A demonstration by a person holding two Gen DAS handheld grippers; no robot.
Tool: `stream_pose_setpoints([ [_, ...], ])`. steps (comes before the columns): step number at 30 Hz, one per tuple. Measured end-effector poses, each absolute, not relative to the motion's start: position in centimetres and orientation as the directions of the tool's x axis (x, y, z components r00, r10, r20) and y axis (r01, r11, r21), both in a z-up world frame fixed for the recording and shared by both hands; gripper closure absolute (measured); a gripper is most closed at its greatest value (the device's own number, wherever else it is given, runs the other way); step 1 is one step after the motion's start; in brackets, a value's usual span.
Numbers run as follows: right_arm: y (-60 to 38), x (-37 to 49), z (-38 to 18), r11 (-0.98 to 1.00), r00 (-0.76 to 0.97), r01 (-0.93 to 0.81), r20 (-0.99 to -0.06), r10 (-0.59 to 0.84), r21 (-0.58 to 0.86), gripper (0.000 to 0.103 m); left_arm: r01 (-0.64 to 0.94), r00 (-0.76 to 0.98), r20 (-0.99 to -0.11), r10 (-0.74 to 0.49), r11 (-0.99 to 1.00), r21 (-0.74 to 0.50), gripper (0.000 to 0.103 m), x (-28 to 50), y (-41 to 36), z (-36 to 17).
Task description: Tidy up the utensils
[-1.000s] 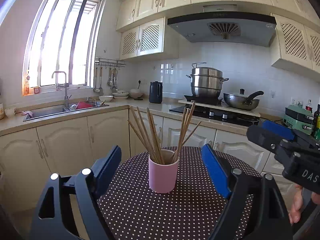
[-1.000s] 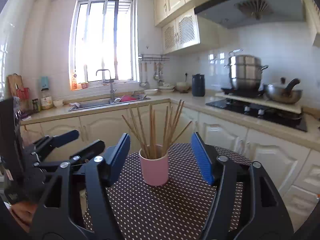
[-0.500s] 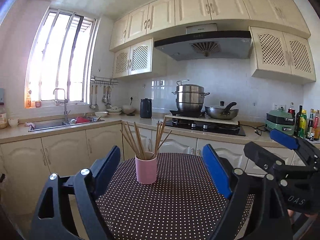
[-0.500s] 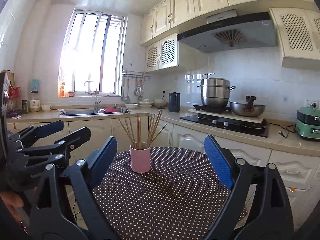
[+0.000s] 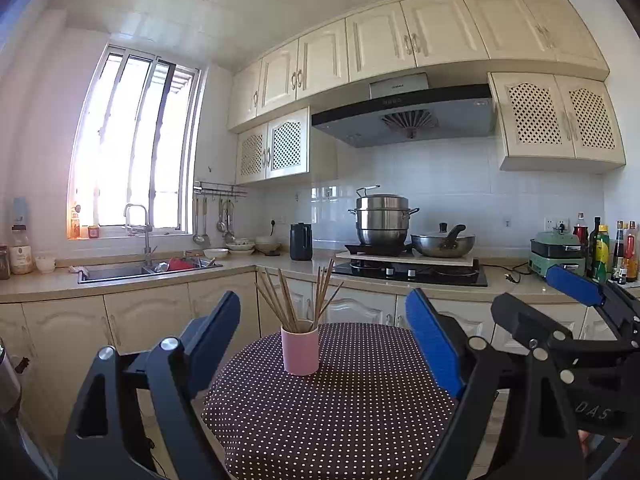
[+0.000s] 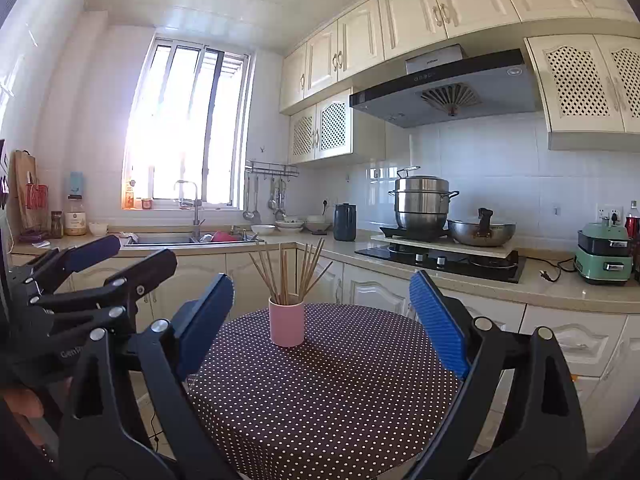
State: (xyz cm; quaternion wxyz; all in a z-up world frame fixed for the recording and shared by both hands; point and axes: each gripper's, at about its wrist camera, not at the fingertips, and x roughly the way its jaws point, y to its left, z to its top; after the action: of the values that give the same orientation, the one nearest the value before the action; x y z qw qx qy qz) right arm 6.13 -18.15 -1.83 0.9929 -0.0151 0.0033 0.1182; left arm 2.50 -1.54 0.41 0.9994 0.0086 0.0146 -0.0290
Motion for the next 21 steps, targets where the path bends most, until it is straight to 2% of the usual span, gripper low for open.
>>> stream_pose_setpoints([
  [7, -18.2, 4.8, -1.4, 0.975, 0.976, -0.215, 0.019, 0.216, -0.054, 0.014, 0.048, 0.999, 0.001, -0.049, 0.998, 0.028, 0.02, 1.1, -1.8, 1.3],
  [21, -17.6, 4.0, -1.5, 0.978, 0.981, -0.194, 0.016, 0.196, -0.08, 0.014, 0.045, 0.999, 0.009, -0.046, 0.998, 0.044, 0.02, 0.6, -1.7, 1.2],
])
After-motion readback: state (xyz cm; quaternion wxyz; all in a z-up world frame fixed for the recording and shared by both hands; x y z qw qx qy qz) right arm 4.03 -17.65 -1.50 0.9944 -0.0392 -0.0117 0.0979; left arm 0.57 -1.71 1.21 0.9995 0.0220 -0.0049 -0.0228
